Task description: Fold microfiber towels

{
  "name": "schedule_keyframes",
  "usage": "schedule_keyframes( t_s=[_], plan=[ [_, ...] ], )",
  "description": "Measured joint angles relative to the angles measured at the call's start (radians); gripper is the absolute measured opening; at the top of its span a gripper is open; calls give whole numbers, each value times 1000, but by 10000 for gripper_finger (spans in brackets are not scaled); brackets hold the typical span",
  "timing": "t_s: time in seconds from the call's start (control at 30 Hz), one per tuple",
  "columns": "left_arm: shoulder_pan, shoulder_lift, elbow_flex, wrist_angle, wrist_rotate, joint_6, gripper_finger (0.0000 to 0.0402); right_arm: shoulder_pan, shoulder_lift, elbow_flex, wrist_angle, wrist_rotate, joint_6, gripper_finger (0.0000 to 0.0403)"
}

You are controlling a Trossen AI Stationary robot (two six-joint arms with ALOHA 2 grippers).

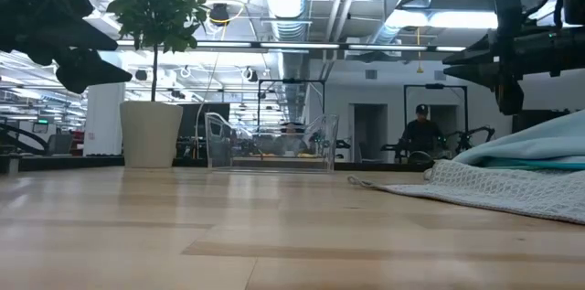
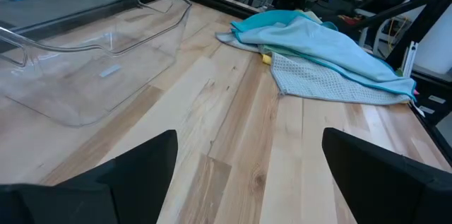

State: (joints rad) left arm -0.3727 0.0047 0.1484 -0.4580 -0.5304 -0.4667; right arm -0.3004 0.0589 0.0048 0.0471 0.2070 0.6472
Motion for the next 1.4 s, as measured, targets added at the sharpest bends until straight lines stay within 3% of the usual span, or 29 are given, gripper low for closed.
schedule_keyframes(
  t_s=[0.23, 0.43, 0.73, 0.97, 1.07, 1.13, 1.23, 1.4],
  plan=[
    [0, 0, 0, 0, -2, 8, 345, 0, 0, 0, 0, 0, 0, 107],
    [1, 0, 0, 0, -135, 228, 345, 0, 0, 0, 0, 0, 0, 107],
    [1, 0, 0, 1, -249, 308, 345, 0, 0, 0, 0, 0, 0, 107],
    [1, 0, 0, 2, -240, 410, 345, 0, 0, 0, 0, -5, -14, 107],
    [1, 0, 0, 4, -239, 445, 345, 1, 0, 0, -8, -62, -42, 107],
    [1, 0, -1, 17, -215, 387, 345, 1, 0, 0, -17, -103, -27, 107],
    [0, 0, -6, 63, -145, 165, 345, 6, 0, 0, -28, -180, 23, 107],
    [1, 0, -7, 152, -229, 30, 345, 26, 0, 0, -33, -191, 60, 107]
  ],
)
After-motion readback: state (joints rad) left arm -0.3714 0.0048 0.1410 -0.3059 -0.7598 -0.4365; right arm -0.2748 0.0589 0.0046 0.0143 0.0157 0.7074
